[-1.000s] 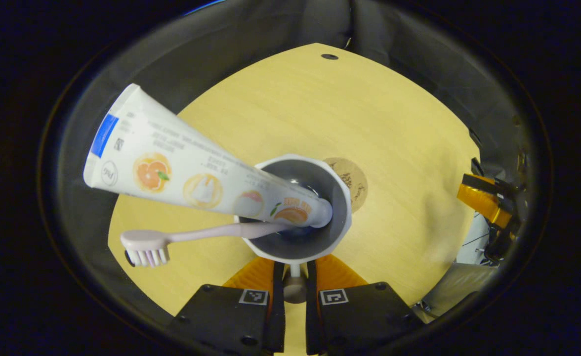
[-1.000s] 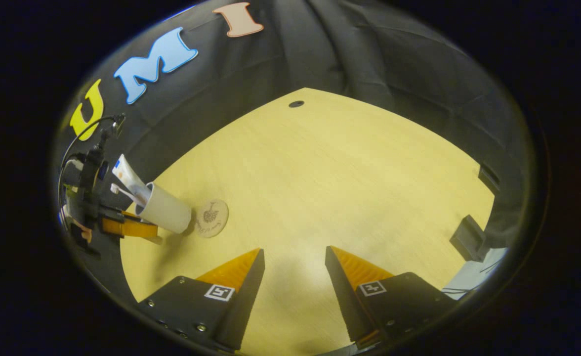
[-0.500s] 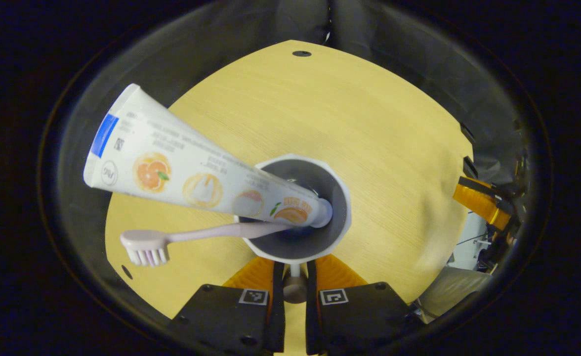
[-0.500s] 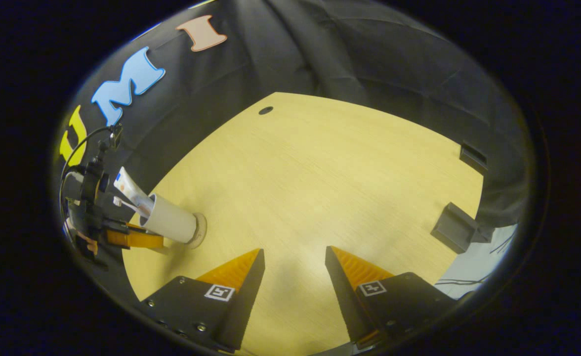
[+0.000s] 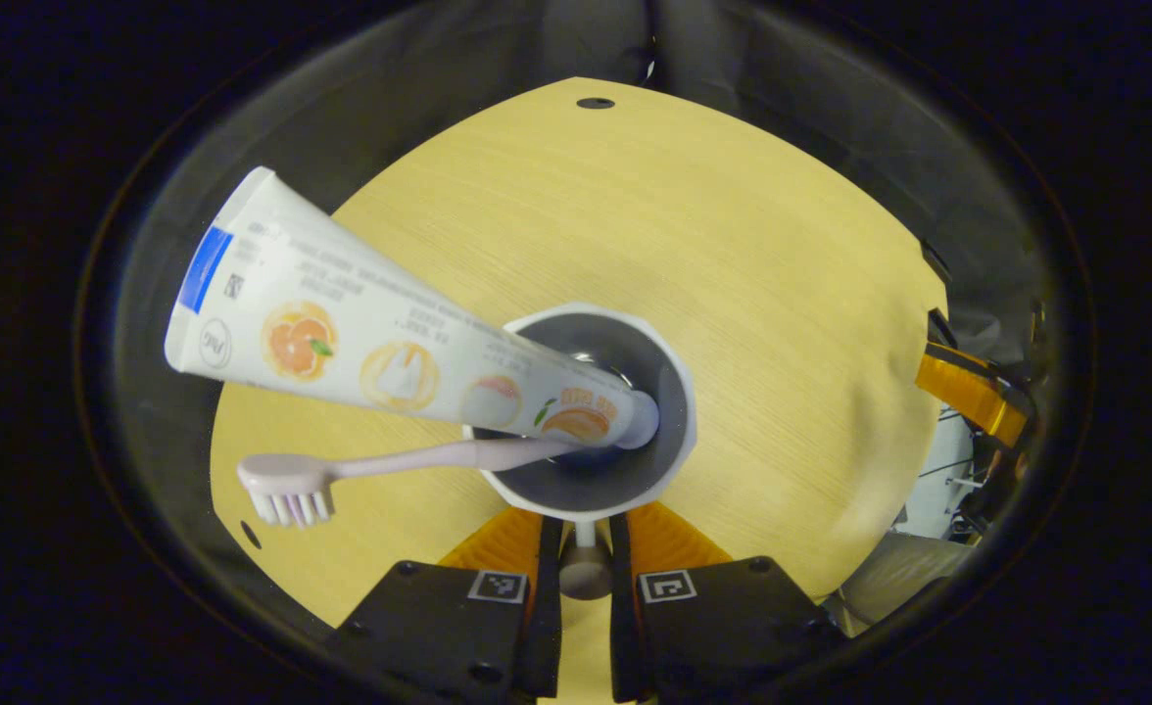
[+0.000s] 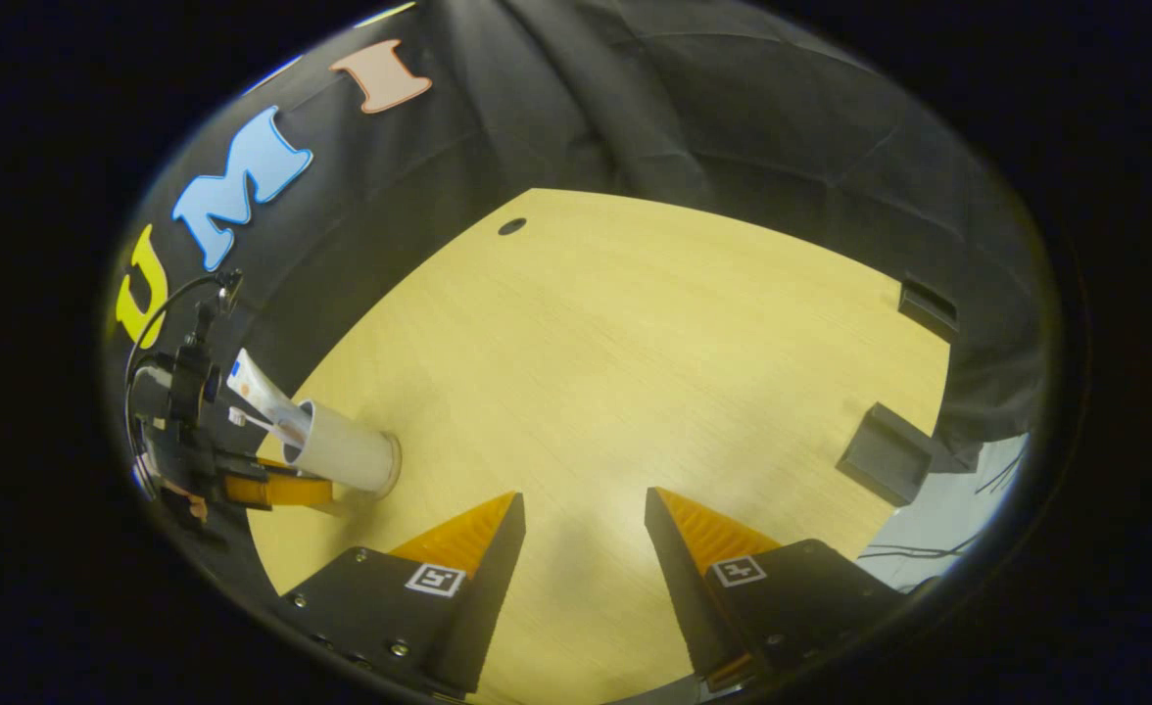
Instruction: Put the toothbrush and toothpaste on the desktop into the cup, then pick up the cup and place it on the coaster on the desktop.
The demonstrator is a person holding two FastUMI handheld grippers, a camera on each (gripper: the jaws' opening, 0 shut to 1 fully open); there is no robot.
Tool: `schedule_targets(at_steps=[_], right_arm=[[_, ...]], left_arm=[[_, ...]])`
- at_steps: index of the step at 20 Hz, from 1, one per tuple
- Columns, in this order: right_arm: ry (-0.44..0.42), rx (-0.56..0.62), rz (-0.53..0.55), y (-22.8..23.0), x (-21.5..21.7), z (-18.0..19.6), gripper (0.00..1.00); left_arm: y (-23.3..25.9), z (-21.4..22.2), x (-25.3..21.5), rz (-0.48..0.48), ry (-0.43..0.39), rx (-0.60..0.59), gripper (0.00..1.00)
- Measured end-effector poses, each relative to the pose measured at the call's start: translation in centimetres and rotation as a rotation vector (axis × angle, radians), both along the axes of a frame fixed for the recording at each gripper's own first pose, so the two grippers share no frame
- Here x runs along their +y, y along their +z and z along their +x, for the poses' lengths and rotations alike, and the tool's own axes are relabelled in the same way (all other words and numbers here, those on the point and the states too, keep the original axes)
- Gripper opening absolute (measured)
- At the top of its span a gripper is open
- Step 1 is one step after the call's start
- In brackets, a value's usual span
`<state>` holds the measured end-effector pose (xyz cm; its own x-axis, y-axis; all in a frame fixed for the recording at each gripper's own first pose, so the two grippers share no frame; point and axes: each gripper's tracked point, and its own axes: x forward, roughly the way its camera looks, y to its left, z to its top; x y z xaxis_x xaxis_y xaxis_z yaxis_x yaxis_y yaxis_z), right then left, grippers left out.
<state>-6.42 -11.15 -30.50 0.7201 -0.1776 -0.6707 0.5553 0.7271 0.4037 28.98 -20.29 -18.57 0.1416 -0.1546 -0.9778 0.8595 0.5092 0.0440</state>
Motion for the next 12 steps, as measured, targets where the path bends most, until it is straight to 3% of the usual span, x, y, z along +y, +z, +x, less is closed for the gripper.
schedule_targets(at_steps=[1, 2, 4, 5, 6, 7, 8, 12], right_arm=[[0.002, -0.002, 0.001, 0.0, 0.0, 0.0, 0.76], [0.005, -0.003, 0.000, 0.0, -0.1, 0.0, 0.76], [0.019, -0.002, 0.004, -0.2, 0.1, 0.3, 0.76], [0.027, -0.003, 0.007, -0.1, 0.2, 0.6, 0.76], [0.036, -0.006, 0.008, 0.1, 0.5, 0.9, 0.76], [0.053, -0.012, 0.006, 0.4, 0.7, 1.5, 0.76], [0.070, -0.018, 0.002, 0.7, 1.0, 2.0, 0.76], [0.179, -0.044, -0.033, 2.8, 3.0, 4.5, 0.76]], left_arm=[[0.3, 0.1, -0.1, -0.002, 0.001, -0.007, 0.28], [0.6, -0.3, 0.1, -0.007, 0.001, -0.015, 0.36], [1.5, -0.3, 0.1, -0.011, -0.026, -0.043, 0.34], [2.0, -0.3, 0.1, -0.014, -0.032, -0.057, 0.39], [2.6, -0.4, -0.1, -0.022, -0.033, -0.074, 0.34], [3.5, -0.4, -0.1, -0.038, -0.032, -0.096, 0.39], [4.1, -0.4, -0.1, -0.050, -0.030, -0.112, 0.34], [6.9, -1.7, 0.6, -0.090, -0.008, -0.163, 0.33]])
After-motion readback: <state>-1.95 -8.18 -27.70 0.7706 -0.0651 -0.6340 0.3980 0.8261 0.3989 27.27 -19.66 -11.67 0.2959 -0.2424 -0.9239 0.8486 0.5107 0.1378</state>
